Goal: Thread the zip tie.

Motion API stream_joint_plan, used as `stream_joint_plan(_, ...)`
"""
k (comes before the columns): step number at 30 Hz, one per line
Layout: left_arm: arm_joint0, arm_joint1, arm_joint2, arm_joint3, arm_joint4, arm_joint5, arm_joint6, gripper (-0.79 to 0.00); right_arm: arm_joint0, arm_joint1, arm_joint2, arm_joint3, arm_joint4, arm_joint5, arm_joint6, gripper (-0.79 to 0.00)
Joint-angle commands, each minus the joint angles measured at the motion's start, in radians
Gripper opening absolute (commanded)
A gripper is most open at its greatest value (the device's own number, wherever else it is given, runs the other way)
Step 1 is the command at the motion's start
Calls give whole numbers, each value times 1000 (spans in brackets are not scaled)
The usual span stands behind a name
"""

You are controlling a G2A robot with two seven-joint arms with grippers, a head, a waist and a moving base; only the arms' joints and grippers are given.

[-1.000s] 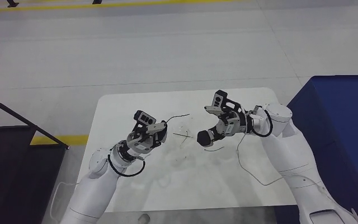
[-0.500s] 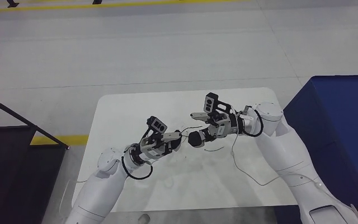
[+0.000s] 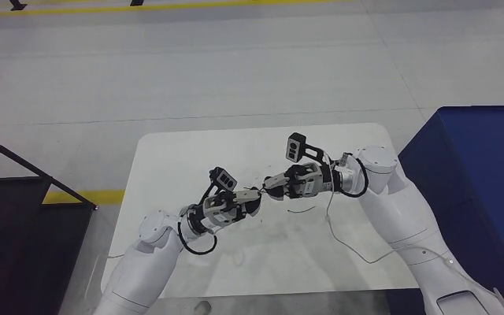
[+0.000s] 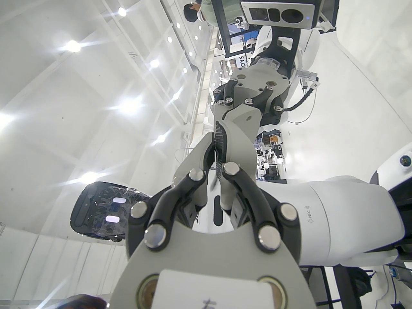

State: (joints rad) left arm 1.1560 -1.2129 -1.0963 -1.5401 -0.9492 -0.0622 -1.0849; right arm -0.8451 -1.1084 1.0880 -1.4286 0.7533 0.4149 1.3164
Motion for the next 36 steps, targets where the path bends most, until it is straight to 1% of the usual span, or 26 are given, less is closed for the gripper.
stream_joint_plan(1,3,-1,3,-5,6,0,3,-785,-4,2,1,-7,-5,-1,1,-754)
stream_joint_plan(3,6,-2,5,-9,9,0,6,-785,-9,5,3,-12,-7,-2,3,-727)
stream_joint_plan(5,8,-2,6,-12,16,-1,10,-785,-13,7,5,-17,-10,-4,3,-736)
stream_joint_plan(7,10,-3,7,-16,19,-1,13,-785,-17,9,7,-21,-13,-6,4,-699)
stream_joint_plan(8,12,-3,7,-18,19,-3,15,-785,-19,10,7,-23,-13,-7,4,-699)
stream_joint_plan(9,13,-4,8,-19,23,-3,17,-785,-21,10,8,-25,-14,-9,4,-717)
stream_joint_plan(12,18,-4,11,-21,35,-1,23,-785,-27,13,11,-30,-15,-12,7,-723)
stream_joint_plan(14,20,-4,11,-22,42,-1,27,-785,-32,15,12,-33,-15,-14,10,-785)
stream_joint_plan(33,61,-4,5,-65,62,-4,22,-785,-71,33,30,-69,-22,-35,18,-785)
stream_joint_plan(34,64,-4,4,-67,62,-4,22,-610,-73,34,30,-71,-23,-35,17,-785)
stream_joint_plan(35,68,-4,2,-70,59,-8,27,-102,-74,34,30,-74,-22,-36,16,-785)
stream_joint_plan(36,71,-5,1,-75,52,-9,28,0,-75,35,30,-76,-22,-36,15,-785)
